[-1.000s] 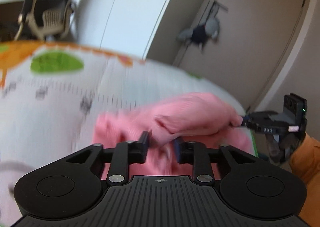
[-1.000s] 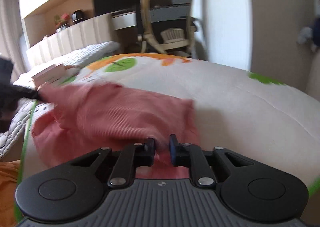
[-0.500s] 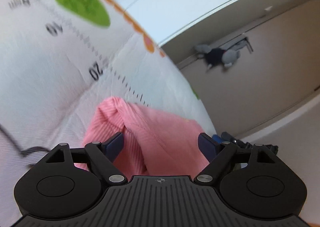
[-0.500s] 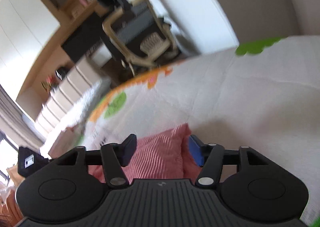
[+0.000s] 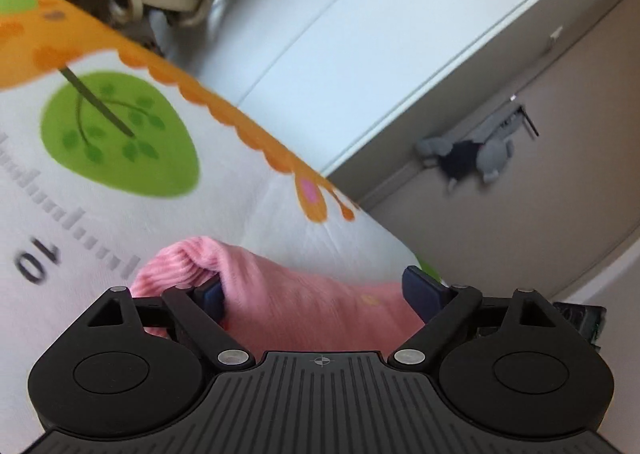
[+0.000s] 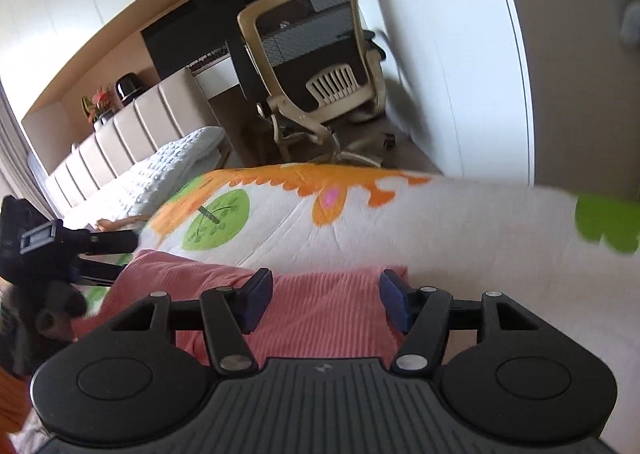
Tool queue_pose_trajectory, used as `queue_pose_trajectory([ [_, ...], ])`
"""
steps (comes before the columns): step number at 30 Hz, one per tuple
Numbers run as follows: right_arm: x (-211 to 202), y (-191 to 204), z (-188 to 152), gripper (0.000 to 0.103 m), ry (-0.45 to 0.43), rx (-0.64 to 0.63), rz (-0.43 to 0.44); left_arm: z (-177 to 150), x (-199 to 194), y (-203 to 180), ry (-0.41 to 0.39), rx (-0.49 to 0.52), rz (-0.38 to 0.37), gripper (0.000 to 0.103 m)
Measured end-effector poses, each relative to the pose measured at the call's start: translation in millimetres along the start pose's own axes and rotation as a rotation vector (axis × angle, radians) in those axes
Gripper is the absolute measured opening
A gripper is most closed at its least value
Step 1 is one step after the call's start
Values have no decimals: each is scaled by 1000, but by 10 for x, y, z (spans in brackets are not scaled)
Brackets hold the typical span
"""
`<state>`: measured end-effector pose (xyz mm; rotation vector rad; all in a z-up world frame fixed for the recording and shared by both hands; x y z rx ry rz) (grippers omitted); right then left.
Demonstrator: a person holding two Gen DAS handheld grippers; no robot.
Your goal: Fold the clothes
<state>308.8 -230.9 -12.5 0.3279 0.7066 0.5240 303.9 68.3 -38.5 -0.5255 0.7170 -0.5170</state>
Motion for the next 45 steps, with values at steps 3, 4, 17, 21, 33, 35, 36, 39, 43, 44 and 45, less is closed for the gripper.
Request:
queue_pose_trajectory([
  [3,-31,-4,-134,61,23,-8,-3,-234,-152,45,42,-14,-11,94],
  [4,-36,-27,-227,61,40,-10,-15,-329,-182,44,58,-25,-25,94],
  [17,-448,538,-378,11,-36,-211,7,-343,-370,-261,3,83,17,28],
  [21,-690,609,-552,11,-18,-194,50,-430,-668,-310,-12,106,5,28],
  [33,-644,127,-861,41,35,-129,-83,-813,-830,-132,33,204,131,67],
  [35,-714,135,-785,42,-2,-137,-96,-658,-967,-232,-27,250,131,74],
  [36,-726,152,-748,43,-20,-137,-96,-589,-999,-296,-51,272,128,78],
  [39,-614,321,-639,49,-48,-129,-47,-534,-880,-436,-66,291,99,85],
  [43,-206,545,-724,51,16,-127,-16,-715,-492,-475,8,273,89,91],
  [44,-78,562,-804,54,46,-123,-29,-760,-395,-485,27,269,87,91],
  [45,37,585,-883,59,68,-128,-46,-792,-342,-470,34,266,91,93],
])
Point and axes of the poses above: each gripper's, at about its wrist camera, not at the fingertips, and x roughly the way its jaws point, y to its left, z to its top, the point moved 9 cm from there along x, roughly the way its jaws point, and after that the axes turned 7 degrees about x, right-handed, at the moved point
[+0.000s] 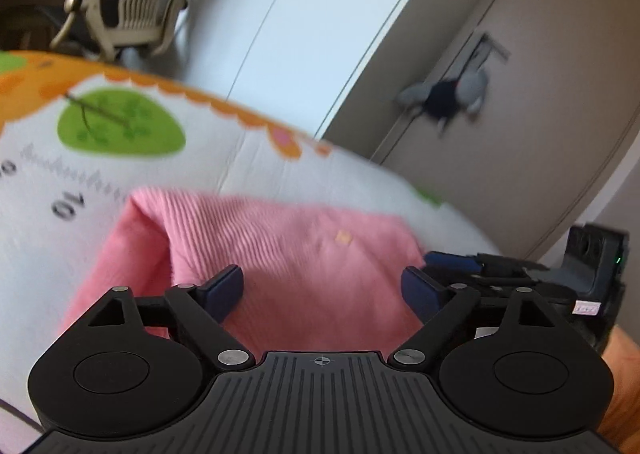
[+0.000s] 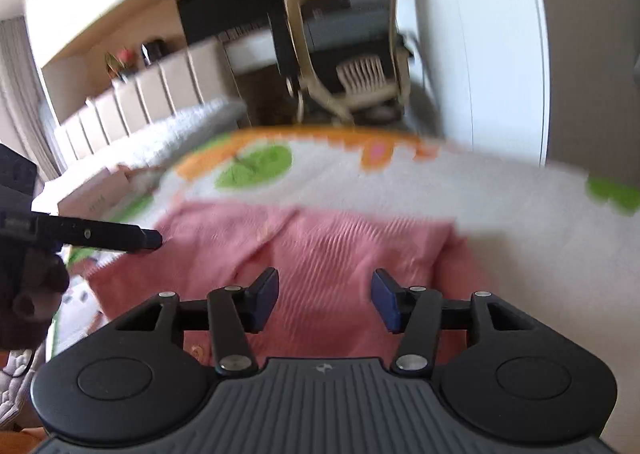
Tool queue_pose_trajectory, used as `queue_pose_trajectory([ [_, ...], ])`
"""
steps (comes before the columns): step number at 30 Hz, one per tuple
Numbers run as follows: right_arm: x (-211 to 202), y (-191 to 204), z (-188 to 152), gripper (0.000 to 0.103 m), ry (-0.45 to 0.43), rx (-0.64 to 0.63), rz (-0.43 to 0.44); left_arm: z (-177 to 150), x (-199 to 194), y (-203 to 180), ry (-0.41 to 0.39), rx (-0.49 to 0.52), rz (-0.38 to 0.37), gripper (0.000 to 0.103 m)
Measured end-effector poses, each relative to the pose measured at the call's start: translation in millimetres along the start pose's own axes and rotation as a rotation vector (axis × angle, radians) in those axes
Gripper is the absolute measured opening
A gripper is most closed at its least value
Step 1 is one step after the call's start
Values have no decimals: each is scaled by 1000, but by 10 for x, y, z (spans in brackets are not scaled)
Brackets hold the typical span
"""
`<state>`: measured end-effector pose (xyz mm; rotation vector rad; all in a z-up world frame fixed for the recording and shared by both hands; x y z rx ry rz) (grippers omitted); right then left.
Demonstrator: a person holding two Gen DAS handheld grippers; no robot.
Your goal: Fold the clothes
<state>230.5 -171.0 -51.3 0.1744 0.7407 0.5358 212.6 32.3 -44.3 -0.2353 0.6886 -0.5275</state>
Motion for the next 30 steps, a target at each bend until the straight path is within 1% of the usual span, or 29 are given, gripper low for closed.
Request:
queue_pose_trajectory([
  [2,75,122,-92,66,-22,-106,-59,-24,35,26,2,-11,0,93],
  [4,42,255,-141,67,-37,-229,-98,-15,8,50,-2,-16,-12,94],
  [7,-12,358,-156,68,-46,-329,-127,8,-42,67,-13,-17,-22,94],
  [9,-5,452,-173,68,-50,-387,-135,3,-33,65,-14,-26,-30,94],
  [12,74,624,-251,68,-50,-467,-123,-1,-9,28,-12,-26,-33,95],
  [15,85,768,-335,68,-70,-554,-130,28,-40,-23,-18,-18,-45,95],
  [17,-6,738,-297,69,-60,-536,-105,41,-92,-63,-22,-9,-56,95],
  [19,-183,639,-210,77,-64,-482,-73,32,-143,-103,-26,-5,-73,96],
  [20,-293,570,-159,84,-72,-449,-60,21,-145,-142,-24,-9,-98,96],
  [21,-407,483,-109,87,-83,-417,-57,8,-140,-187,-22,-17,-127,96],
  [22,-509,399,-62,88,-96,-386,-66,-5,-136,-231,-20,-24,-157,96],
  [24,-675,186,37,88,-128,-317,-113,-49,-43,-370,-1,-31,-223,97],
  [26,-765,9,122,89,-153,-247,-159,-171,138,-521,50,-7,-251,97],
  [28,-774,-146,182,91,-164,-168,-170,-304,328,-672,106,20,-273,98],
  [29,-775,-214,207,94,-168,-130,-173,-371,422,-746,134,34,-284,98],
  [30,-760,-242,216,97,-169,-98,-164,-439,484,-797,151,69,-265,99],
])
Point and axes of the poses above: each gripper's, at about its wrist camera, not at the fingertips, and x roughly the way its jaws point, y to its left, z to its top, the point moved 9 cm from there along x, roughly the way its jaws point, and after that the axes turned 7 degrees about x, right-handed, at the moved point
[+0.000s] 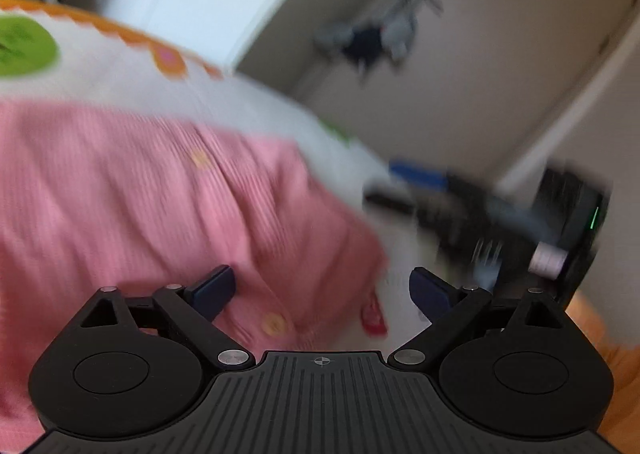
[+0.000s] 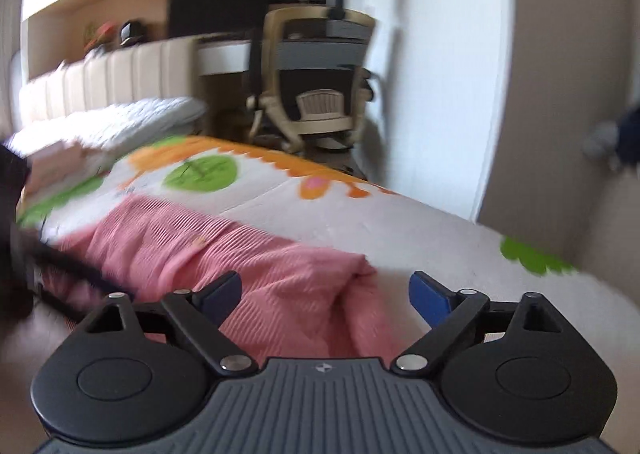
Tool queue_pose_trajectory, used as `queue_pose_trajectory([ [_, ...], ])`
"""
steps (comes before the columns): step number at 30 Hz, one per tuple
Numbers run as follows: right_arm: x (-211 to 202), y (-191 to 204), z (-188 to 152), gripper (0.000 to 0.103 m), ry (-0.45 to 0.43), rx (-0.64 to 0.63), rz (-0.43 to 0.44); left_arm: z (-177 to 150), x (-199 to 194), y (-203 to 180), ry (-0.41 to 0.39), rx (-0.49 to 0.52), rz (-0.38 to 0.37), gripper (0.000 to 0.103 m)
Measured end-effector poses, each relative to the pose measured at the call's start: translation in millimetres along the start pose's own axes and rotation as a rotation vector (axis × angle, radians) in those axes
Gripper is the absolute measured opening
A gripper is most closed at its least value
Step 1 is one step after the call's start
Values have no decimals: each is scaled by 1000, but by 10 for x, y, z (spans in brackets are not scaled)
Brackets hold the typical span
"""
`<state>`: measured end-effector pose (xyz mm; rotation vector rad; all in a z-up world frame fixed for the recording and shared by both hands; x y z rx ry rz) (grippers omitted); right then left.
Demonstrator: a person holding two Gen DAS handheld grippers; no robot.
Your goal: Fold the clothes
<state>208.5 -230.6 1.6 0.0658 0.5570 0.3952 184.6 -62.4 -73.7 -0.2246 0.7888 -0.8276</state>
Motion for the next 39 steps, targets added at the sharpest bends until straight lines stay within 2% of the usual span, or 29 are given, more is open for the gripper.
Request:
queue_pose_trajectory([
  [3,120,-41,26,99,-1,49,18,-87,24,-134,27,120,55,101],
  [6,233,-20,5,103,-2,54,15,-94,-110,-181,56,130,31,101],
  [11,615,-17,-368,103,95,-106,-175,134,-519,172,-79,68,173,102],
  [14,616,10,-394,103,88,-100,-199,168,-604,551,-127,-20,298,102],
  [16,613,34,-390,103,106,-84,-224,129,-572,735,-121,-58,365,102],
  [20,607,24,-347,103,129,-71,-208,76,-474,791,-109,-39,420,103],
  [23,482,36,-167,103,99,2,-136,84,-431,735,-97,-6,446,103],
  [26,324,145,23,103,34,142,27,75,-422,729,-96,10,457,103],
  [29,351,318,0,103,49,215,165,51,-423,732,-100,17,466,103],
  [30,411,355,-55,103,66,220,176,43,-424,733,-101,19,467,103],
  [34,766,344,-414,103,160,234,120,34,-426,742,-106,23,462,103],
  [36,758,391,-435,103,128,187,108,16,-422,734,-108,39,457,103],
  [39,736,407,-453,103,123,187,105,-11,-417,718,-106,67,447,103],
])
Point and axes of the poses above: each gripper's, at about its wrist camera, not at the fingertips, and x roughly the way its jaws point, y to its left, z to its top, the point moved 9 cm from there along x, roughly the way its jaws point, and after that the axes turned 7 degrees about x, right-handed, at the moved point
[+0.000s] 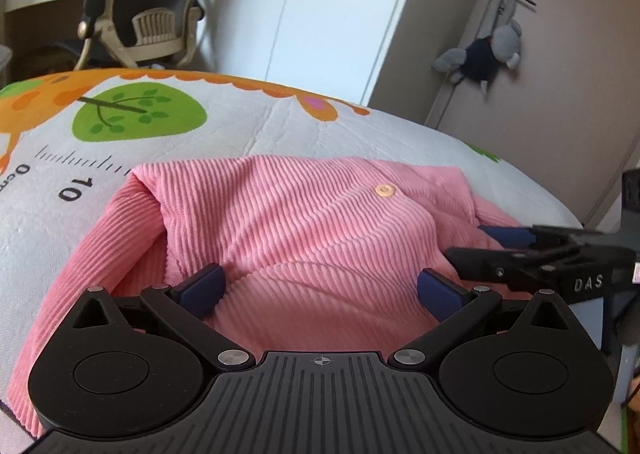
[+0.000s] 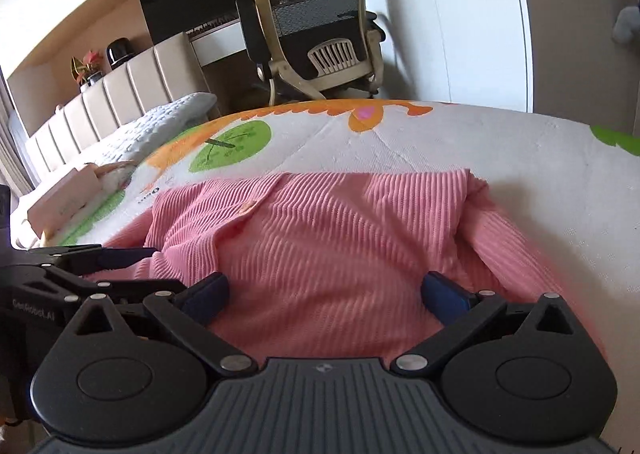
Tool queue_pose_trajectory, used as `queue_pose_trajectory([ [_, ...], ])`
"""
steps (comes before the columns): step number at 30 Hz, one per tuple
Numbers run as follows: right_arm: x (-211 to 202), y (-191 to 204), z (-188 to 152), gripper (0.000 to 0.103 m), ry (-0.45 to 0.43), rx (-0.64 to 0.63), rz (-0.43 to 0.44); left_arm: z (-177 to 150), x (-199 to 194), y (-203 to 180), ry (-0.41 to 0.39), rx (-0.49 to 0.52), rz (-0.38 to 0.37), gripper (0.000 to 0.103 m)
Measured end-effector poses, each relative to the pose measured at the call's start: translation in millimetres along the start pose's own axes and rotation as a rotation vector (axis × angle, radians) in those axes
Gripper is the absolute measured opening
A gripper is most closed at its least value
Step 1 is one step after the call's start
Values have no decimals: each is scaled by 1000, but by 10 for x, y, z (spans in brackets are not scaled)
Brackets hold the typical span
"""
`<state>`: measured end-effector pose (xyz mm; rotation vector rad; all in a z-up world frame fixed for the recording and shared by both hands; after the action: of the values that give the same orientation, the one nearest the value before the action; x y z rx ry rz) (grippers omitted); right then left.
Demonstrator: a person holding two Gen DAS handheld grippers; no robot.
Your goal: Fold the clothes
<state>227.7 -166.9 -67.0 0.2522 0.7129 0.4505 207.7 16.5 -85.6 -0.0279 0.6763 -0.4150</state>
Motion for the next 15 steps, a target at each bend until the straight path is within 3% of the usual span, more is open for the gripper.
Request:
queue_pose_trajectory([
  [3,-24,-21,-20,103,-11,25,20,64,-136,55,-8,-69,-70,103],
  [5,-9,-32,-7,103,-19,41,32,180,-305,159,-67,-149,-131,103],
  [9,-26,-56,1,103,-24,52,41,366,-445,542,-128,-272,-86,103],
  [10,-31,-61,0,103,-25,55,43,380,-417,627,-115,-296,-71,103],
  [15,-51,-74,4,103,-30,63,51,478,20,701,19,-357,-149,103],
])
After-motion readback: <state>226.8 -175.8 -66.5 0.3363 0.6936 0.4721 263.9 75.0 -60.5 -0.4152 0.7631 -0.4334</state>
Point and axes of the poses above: each gripper's, at about its wrist camera, not at the fingertips, and x roughly the way its jaws point, y to its left, z to its top, the point moved 9 cm from there along x, roughly the way its jaws point, and after that the axes turned 7 degrees about x, right-handed, at the moved point
